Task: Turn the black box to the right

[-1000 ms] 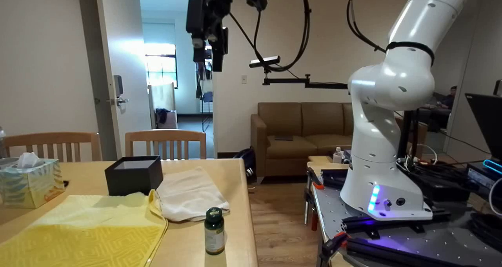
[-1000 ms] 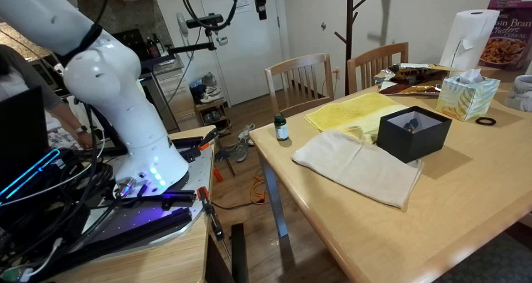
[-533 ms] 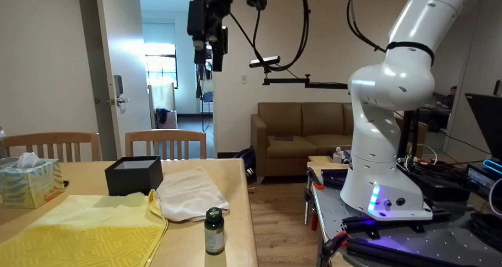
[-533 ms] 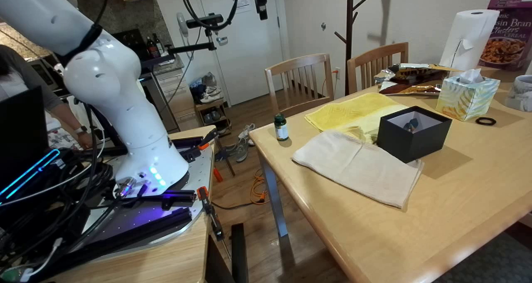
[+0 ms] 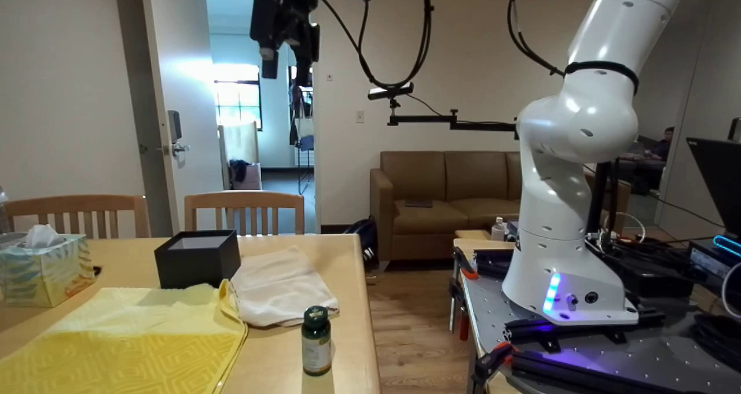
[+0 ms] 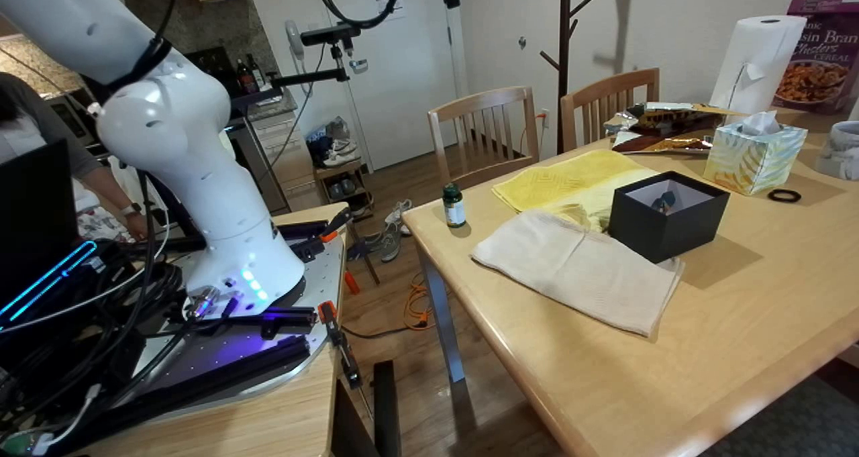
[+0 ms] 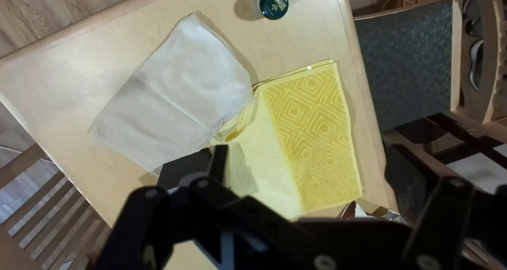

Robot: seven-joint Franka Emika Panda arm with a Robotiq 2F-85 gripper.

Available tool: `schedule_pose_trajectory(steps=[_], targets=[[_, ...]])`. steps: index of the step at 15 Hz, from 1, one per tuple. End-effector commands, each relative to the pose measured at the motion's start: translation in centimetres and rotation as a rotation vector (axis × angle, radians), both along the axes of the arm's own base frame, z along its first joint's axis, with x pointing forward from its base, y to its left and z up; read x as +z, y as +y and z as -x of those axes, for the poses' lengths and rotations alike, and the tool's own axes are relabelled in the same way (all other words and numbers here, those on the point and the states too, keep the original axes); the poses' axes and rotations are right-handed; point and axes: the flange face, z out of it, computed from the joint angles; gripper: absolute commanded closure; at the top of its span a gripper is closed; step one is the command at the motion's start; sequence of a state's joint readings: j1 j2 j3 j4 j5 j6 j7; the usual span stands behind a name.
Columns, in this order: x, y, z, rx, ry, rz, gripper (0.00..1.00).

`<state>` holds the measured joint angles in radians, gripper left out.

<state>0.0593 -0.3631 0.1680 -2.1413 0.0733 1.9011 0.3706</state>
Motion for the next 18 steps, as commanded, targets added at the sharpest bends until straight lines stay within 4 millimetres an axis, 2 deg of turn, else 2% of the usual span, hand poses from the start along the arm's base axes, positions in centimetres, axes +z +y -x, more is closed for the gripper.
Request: schedule_pose_trajectory(steps=[1,4,5,8,12,14,15,16,18], targets=[[-1.1,-1.6,-5.9,0.001,0.072,-0.059,0.00],[-3.8,-2.5,-9.7,0.029,0.111,-0.112,0.00],[-5.4,-2.5,-10.8,0.045,0.133,-0.139,0.00],[-9.0,-2.4,-13.1,0.089,0.182,-0.188,0.00],[-13.9,-2.4,-14.3,0.109,0.251,-0.123,0.00],[-16.9,-3.1,-14.4,0.089,0.313,-0.079,0.00],[-17.8,-3.2,-14.5,0.099,0.337,-0.083,0.00],[-16.7,-2.9,-14.0,0.087,0.299,-0.100,0.00],[-18.4,-3.1,-14.2,0.083,0.327,-0.098,0.00]])
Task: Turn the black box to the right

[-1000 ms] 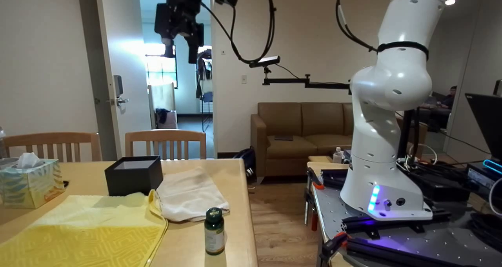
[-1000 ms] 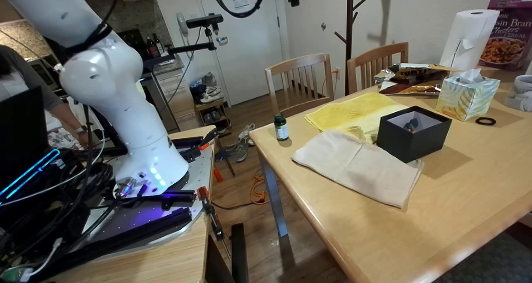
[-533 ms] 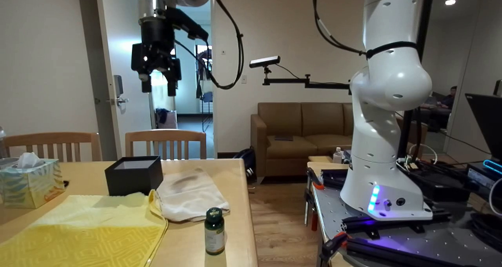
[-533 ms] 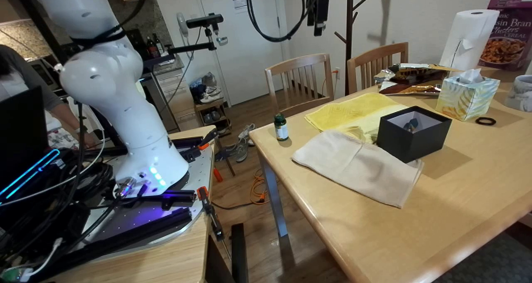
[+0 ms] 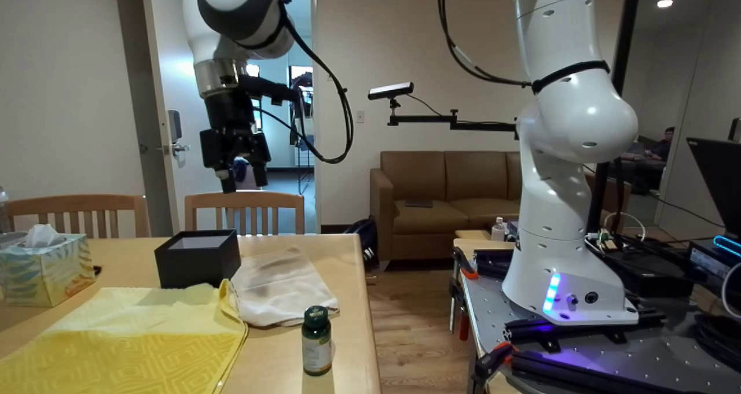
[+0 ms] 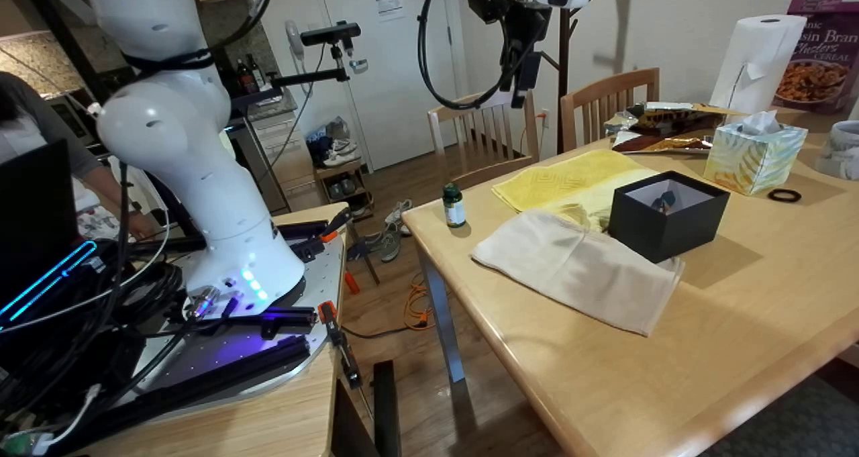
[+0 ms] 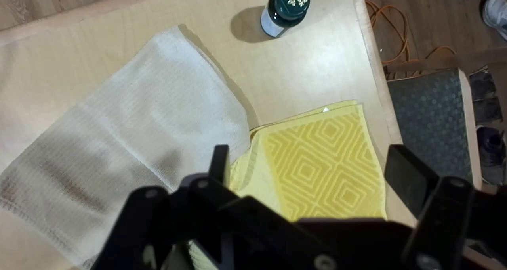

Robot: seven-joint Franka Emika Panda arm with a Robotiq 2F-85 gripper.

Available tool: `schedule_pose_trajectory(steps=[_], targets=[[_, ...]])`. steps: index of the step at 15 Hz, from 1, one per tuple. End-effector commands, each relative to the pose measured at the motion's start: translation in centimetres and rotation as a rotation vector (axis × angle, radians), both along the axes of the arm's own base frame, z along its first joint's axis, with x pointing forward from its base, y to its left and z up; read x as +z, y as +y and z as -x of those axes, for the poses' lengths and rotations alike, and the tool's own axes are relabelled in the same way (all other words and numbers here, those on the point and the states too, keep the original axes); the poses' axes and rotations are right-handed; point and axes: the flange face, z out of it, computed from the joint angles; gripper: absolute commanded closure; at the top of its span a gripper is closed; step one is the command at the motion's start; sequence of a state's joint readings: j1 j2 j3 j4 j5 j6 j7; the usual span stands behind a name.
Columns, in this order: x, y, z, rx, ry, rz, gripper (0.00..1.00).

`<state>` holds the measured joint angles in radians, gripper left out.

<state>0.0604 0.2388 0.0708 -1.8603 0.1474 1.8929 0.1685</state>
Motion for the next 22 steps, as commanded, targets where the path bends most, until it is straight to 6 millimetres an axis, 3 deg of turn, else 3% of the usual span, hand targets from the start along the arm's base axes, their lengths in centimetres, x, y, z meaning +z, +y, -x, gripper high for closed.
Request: schedule_pose_trajectory(steps=[1,3,5,12,14,16,18,22], targets=[[-0.2,0.0,-0.1,0.000,0.005,0.000,0.00],[0.0,0.0,-0.1,0.000,0.002,0.000,0.00],[0.3,-0.4,-2.1,-0.047,-0.051,-0.002,0.00],[-1.6,-5.2,-6.6,-0.062,0.278,-0.097,0.00],[-2.6,-6.6,-8.9,-0.089,0.260,-0.104,0.00],[-5.0,-8.0,-11.0,-0.122,0.244,-0.122,0.00],[-6.9,-8.3,-12.7,-0.151,0.193,-0.122,0.00],[-10.6,-7.1,-15.0,-0.185,0.085,-0.052,0.00]])
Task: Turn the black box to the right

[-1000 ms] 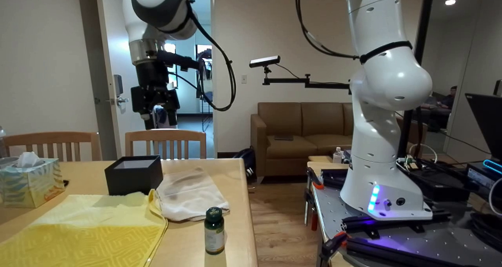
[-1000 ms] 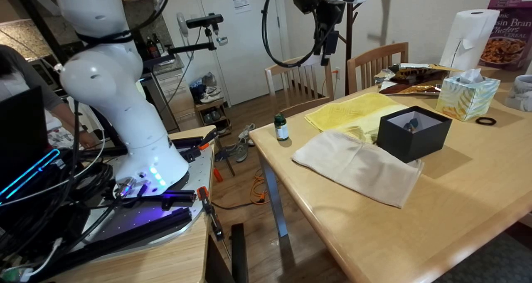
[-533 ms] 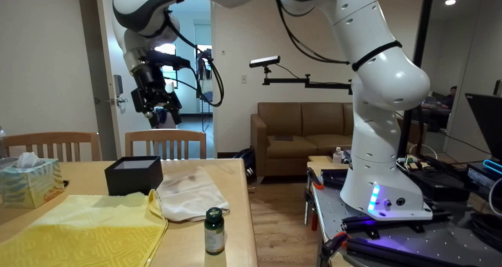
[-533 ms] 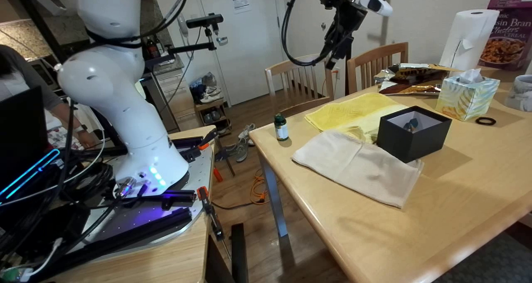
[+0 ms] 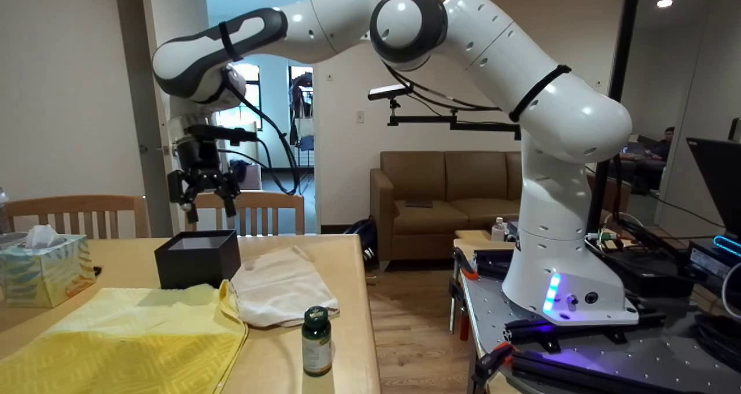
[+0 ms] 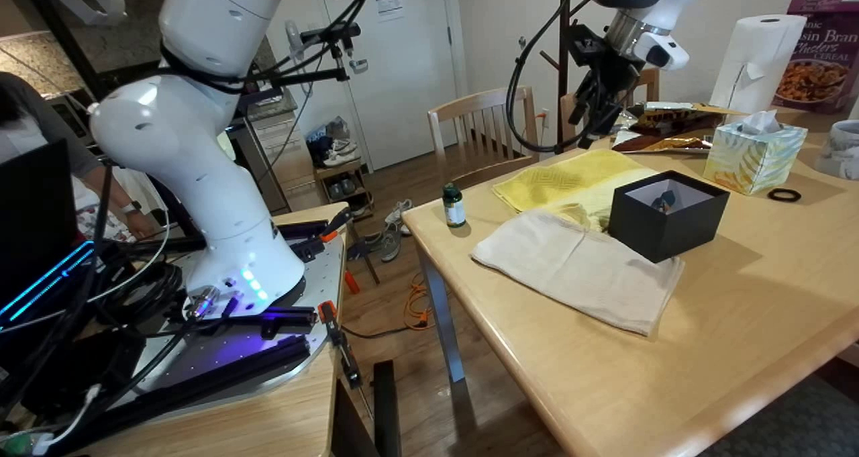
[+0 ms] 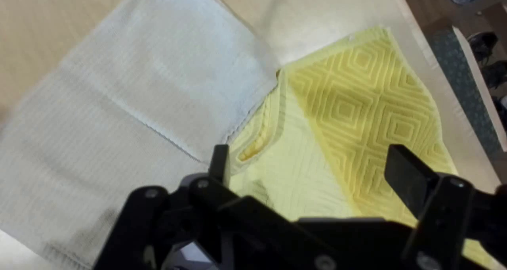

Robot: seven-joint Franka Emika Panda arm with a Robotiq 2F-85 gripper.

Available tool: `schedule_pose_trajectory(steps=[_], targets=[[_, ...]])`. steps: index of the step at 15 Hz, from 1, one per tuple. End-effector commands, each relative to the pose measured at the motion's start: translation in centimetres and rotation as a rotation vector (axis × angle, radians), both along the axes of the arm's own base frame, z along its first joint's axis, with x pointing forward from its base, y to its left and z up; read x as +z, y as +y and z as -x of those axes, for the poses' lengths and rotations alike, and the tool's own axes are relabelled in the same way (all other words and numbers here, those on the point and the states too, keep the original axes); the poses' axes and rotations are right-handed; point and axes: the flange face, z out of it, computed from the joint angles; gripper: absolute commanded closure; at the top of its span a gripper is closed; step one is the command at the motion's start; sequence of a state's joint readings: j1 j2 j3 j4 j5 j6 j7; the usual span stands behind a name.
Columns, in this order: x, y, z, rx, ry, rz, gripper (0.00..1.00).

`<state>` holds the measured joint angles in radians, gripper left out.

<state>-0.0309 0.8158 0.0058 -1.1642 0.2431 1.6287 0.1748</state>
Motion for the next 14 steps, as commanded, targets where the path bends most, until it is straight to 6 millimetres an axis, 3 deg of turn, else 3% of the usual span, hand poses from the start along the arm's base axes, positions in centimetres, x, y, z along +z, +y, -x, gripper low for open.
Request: schedule_pose_trajectory(steps=[1,4,5,7,8,11,14], targets=[[-1.7,1.2,-2.0,-0.035,-0.083,0.061,0.00],[-2.4,1.6,-2.6,-0.066,-0.148,0.132,0.00],[-2.2,1.6,-2.1,-0.077,-0.093,0.152,0.00],[-0.9,3.1,0.2,0.004,0.046,0.029,0.00],[-2.7,2.4,-0.9,-0.030,-0.009,0.089,0.00],[-1.6,3.5,-0.2,-0.005,0.035,0.066,0.00],[-1.9,3.7,-1.7,0.017,-0.092,0.196,0.00]])
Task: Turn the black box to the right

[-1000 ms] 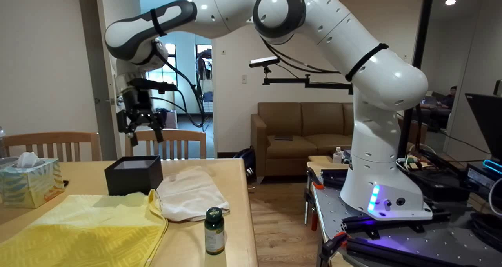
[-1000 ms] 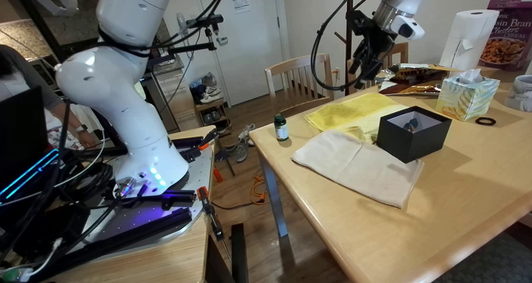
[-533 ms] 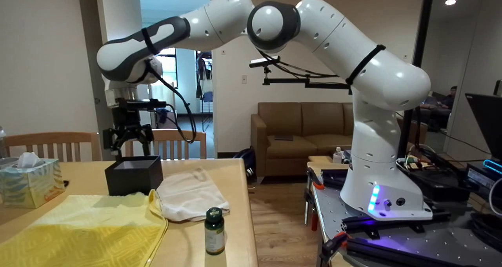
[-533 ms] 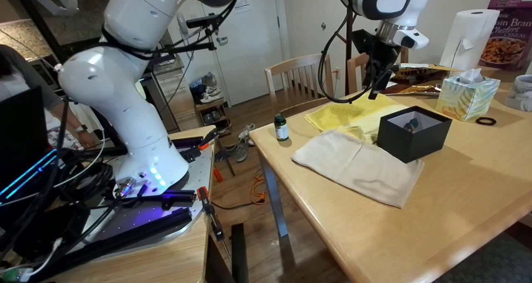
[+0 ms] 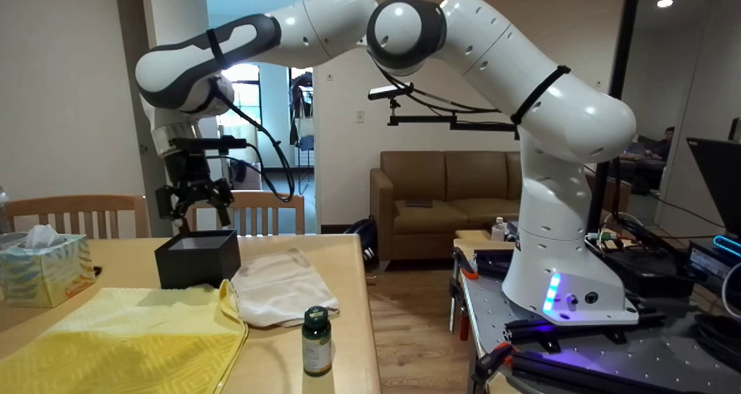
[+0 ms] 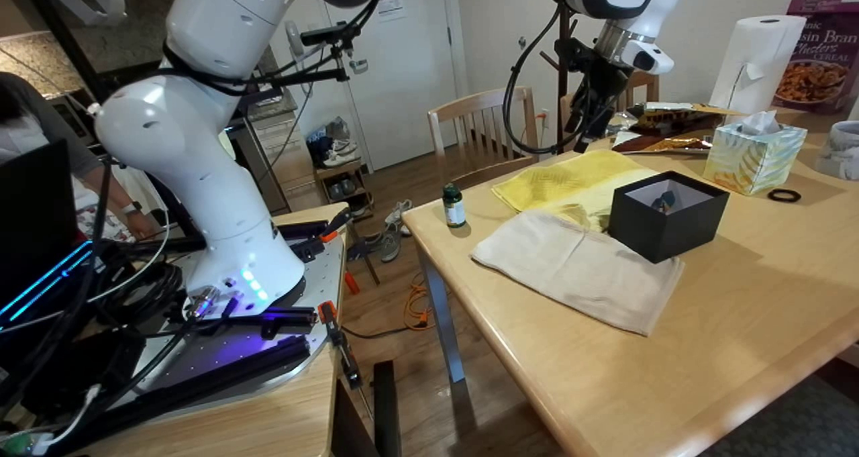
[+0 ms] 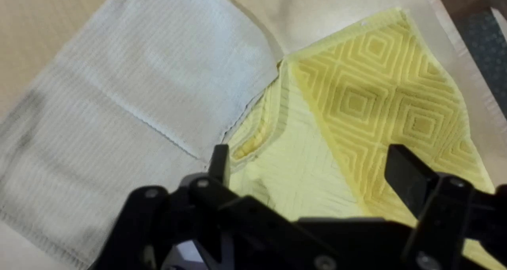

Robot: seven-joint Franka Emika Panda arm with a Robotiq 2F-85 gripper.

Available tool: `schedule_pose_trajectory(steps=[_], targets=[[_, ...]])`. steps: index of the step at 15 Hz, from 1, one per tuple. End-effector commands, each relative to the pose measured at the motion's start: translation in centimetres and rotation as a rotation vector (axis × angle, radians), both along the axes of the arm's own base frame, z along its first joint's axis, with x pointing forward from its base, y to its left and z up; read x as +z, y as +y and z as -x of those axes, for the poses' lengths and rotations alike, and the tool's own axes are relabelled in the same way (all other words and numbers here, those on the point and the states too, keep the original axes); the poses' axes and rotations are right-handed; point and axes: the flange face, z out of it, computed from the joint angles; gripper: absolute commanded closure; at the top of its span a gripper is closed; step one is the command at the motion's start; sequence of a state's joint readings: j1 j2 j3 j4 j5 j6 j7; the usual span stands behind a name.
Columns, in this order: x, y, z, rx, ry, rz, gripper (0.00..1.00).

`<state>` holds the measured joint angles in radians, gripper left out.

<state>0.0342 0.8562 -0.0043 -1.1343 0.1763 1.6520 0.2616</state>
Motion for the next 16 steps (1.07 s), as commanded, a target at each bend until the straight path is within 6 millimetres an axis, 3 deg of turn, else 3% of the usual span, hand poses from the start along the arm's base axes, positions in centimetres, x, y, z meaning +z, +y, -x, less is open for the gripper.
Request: schedule_pose_trajectory(steps=[1,4,8,16], targets=[[-0.4,-0.1,-1.9,0.030,-0.139,0.134,0.00],[-0.9,-1.0,-3.4,0.065,-0.278,0.221,0.00],[-1.6,-2.6,-4.6,0.038,-0.391,0.213,0.00],[-6.8,-6.3,-4.4,-0.028,-0.344,0.105,0.00]])
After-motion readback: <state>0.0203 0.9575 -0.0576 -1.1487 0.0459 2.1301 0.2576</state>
